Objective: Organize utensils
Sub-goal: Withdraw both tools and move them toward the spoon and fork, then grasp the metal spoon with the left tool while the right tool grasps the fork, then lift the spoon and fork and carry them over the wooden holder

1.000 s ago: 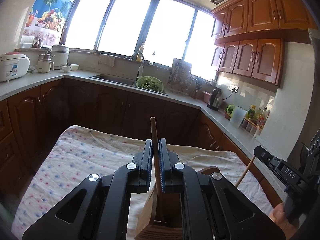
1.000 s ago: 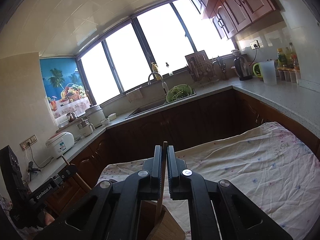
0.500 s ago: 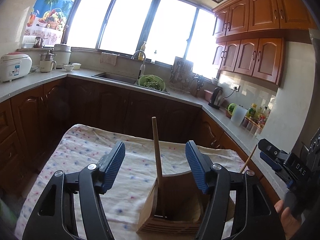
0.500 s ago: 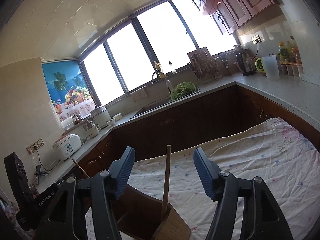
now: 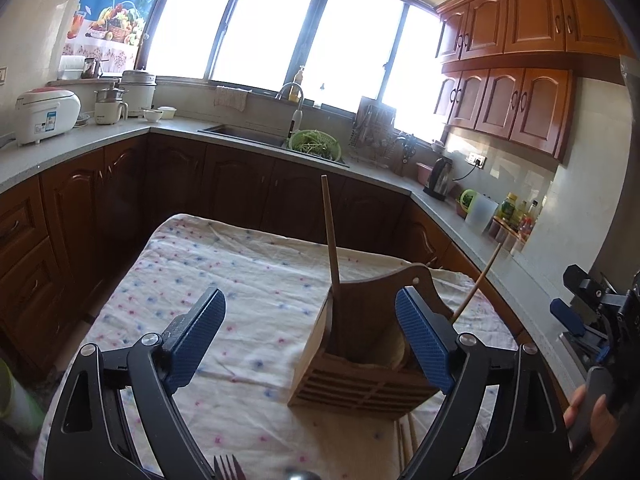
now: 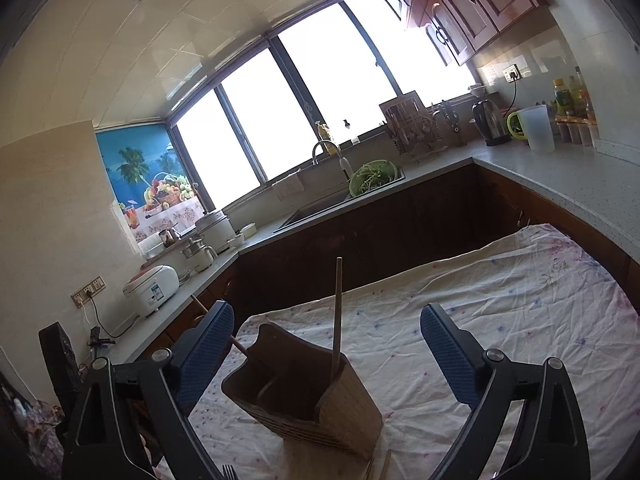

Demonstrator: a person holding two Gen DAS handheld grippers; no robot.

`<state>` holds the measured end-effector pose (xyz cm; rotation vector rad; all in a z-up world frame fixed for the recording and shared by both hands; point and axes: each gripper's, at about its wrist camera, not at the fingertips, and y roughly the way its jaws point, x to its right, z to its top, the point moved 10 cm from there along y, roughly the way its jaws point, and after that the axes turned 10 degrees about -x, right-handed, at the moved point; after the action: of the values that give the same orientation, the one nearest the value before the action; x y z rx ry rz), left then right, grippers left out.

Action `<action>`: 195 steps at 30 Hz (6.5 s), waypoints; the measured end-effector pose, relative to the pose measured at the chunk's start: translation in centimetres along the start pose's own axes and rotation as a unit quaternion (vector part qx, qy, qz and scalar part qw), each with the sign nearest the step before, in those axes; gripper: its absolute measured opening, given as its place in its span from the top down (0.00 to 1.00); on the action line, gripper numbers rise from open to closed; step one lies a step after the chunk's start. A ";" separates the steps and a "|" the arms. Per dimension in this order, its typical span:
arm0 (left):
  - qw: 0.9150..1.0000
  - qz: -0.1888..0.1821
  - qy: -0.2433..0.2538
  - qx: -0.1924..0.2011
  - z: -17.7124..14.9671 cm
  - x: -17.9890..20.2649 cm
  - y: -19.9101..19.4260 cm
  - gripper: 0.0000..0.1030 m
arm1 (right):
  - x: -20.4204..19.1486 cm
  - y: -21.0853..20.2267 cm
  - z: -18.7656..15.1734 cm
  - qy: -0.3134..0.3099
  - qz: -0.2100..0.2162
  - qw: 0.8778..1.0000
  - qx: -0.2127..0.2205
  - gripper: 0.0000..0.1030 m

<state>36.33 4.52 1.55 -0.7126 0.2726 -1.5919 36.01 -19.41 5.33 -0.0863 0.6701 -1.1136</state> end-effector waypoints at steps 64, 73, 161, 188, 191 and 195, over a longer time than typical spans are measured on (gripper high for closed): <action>0.968 -0.001 0.024 -0.250 -20.0 1.5 2.4 0.41 | 10.8 -4.4 -17.9 -0.007 -0.148 0.971 -0.190 0.51; 0.961 -0.001 0.026 -0.274 -20.5 1.6 4.5 0.46 | 12.4 -0.4 -18.9 -0.010 -0.164 0.957 -0.239 0.63; 0.995 -0.067 0.080 -0.002 1.6 4.2 -6.6 0.98 | -4.7 -0.6 -1.7 -0.057 -0.001 0.998 -0.033 0.97; 0.990 -0.032 0.119 -0.062 -0.5 5.1 6.0 0.98 | -3.8 9.2 -4.3 -0.083 -0.021 0.994 -0.062 0.97; 0.990 -0.034 0.116 -0.075 -1.5 4.8 6.9 0.98 | -3.4 9.7 -5.1 -0.084 -0.020 0.993 -0.082 0.97; 0.990 -0.039 0.115 -0.078 -2.1 4.6 7.2 0.98 | -2.9 10.8 -6.3 -0.081 -0.021 0.990 -0.113 0.97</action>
<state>40.94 -1.57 -2.88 -0.6645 0.5498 -1.7428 40.45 -10.36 -2.60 -0.3825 0.6478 -1.0552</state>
